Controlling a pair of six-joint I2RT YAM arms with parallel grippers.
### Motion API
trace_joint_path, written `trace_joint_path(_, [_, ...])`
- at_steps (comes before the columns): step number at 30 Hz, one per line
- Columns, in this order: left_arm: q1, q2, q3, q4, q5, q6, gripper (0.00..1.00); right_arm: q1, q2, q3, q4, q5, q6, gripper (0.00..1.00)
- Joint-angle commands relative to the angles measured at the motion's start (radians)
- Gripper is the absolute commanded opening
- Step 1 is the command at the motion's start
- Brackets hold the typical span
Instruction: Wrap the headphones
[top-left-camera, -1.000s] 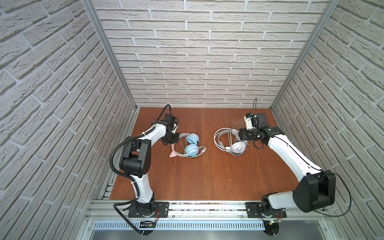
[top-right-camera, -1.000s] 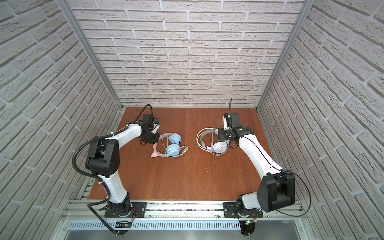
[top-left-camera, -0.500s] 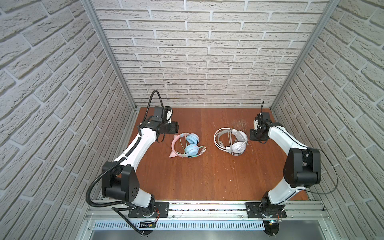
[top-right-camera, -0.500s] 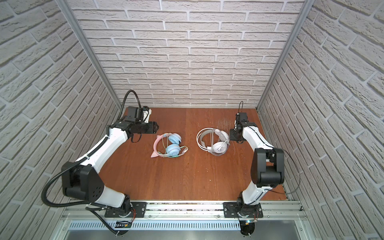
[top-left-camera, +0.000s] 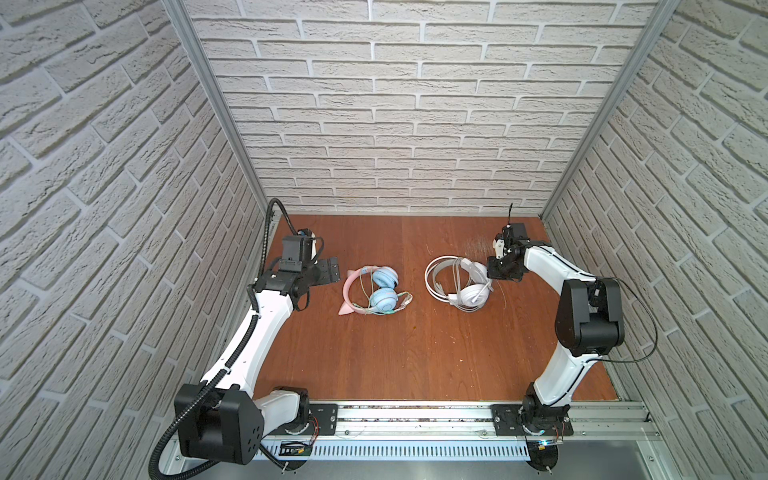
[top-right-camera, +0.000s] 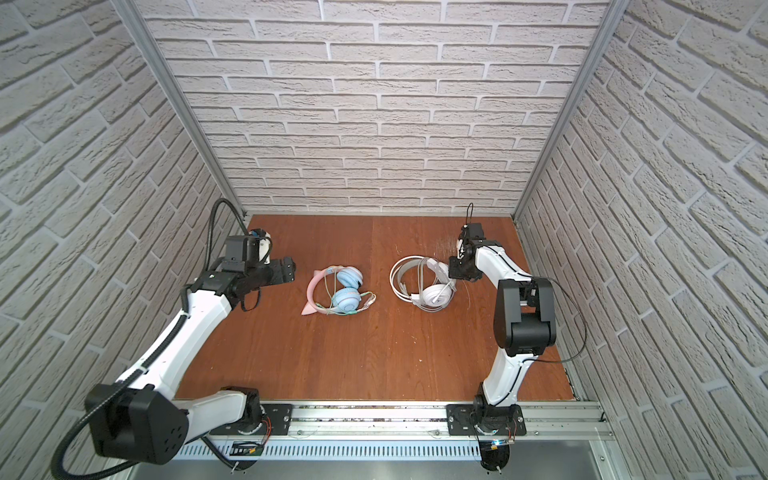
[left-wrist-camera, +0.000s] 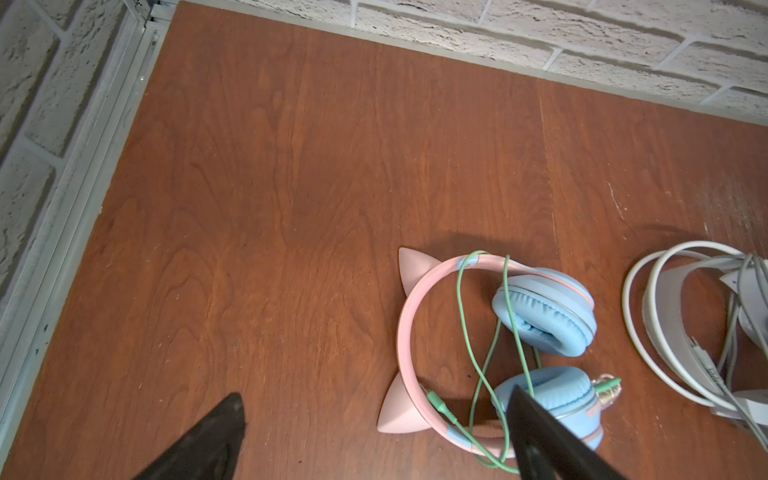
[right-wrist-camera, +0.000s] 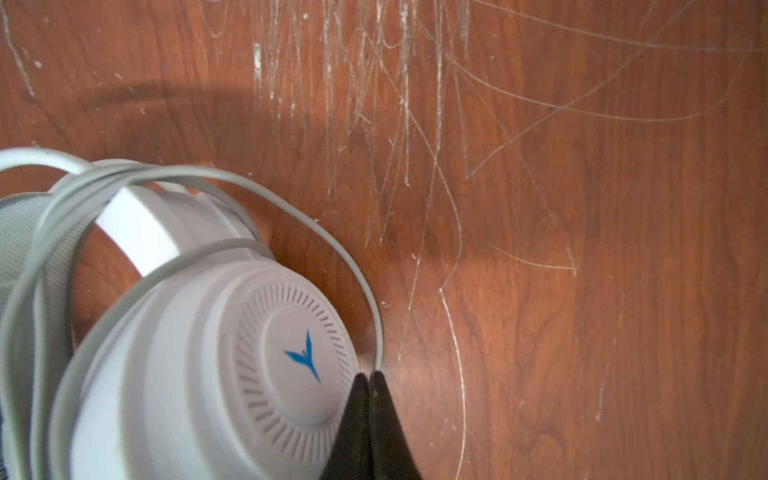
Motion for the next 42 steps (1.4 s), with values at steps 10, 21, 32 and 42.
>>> trace_joint_path(10, [0.044, -0.04, -0.117, 0.177, -0.202, -0.049, 0.98, 0.026, -0.103, 0.0, 0.041, 0.012, 0.012, 0.07])
trace_joint_path(21, [0.048, -0.099, -0.529, 0.808, -0.548, 0.035, 0.98, -0.055, -0.502, -0.37, 0.365, 0.184, -0.007, 1.0])
trace_joint_path(32, [0.051, 0.042, -0.739, 1.229, -0.627, 0.132, 0.98, -0.081, -0.566, -0.78, 0.904, 0.162, 0.031, 1.0])
trace_joint_path(42, [0.135, 0.301, -0.7, 1.529, -0.496, 0.212, 0.98, -0.081, -0.483, -0.883, 1.178, 0.077, 0.032, 1.0])
